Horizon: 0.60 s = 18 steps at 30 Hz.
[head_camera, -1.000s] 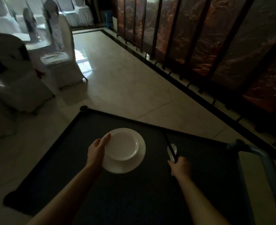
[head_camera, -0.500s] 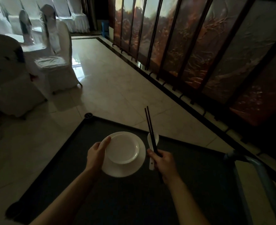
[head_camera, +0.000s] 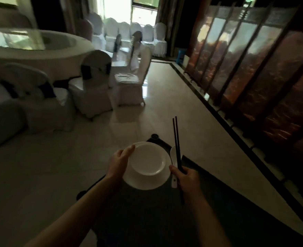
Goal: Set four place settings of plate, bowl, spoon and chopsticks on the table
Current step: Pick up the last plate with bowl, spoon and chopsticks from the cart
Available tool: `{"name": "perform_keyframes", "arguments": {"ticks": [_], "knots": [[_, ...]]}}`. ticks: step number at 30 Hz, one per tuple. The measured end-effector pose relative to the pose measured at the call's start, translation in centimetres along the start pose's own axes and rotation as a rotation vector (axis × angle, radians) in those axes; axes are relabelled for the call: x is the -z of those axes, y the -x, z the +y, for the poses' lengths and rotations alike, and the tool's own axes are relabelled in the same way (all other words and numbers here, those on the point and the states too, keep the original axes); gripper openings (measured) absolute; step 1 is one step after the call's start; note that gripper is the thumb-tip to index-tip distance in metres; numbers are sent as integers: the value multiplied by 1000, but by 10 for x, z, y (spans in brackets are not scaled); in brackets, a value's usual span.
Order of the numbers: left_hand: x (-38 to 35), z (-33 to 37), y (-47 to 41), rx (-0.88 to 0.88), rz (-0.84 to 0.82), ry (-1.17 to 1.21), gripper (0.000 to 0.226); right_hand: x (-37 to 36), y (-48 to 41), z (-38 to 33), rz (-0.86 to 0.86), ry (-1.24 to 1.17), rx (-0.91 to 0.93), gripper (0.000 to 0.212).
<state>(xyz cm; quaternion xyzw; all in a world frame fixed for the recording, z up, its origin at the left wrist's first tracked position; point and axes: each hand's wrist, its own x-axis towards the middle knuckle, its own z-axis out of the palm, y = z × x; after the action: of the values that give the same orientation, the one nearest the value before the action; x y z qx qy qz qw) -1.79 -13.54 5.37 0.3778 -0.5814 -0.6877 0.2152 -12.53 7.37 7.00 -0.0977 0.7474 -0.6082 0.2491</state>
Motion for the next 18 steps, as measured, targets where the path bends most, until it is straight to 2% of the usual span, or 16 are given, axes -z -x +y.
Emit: {"name": "perform_keyframes", "arguments": {"ticks": [4, 10, 15, 18], "knots": [[51, 13, 7, -30, 176, 55, 41, -42, -8, -20, -165, 39, 51, 14], [139, 24, 34, -65, 440, 128, 41, -130, -7, -44, -434, 69, 114, 18], [228, 30, 63, -79, 648, 148, 57, -225, 7, -60, -637, 94, 129, 20], [284, 29, 74, -90, 765, 164, 50, -288, 18, -70, -751, 134, 163, 21]]}}
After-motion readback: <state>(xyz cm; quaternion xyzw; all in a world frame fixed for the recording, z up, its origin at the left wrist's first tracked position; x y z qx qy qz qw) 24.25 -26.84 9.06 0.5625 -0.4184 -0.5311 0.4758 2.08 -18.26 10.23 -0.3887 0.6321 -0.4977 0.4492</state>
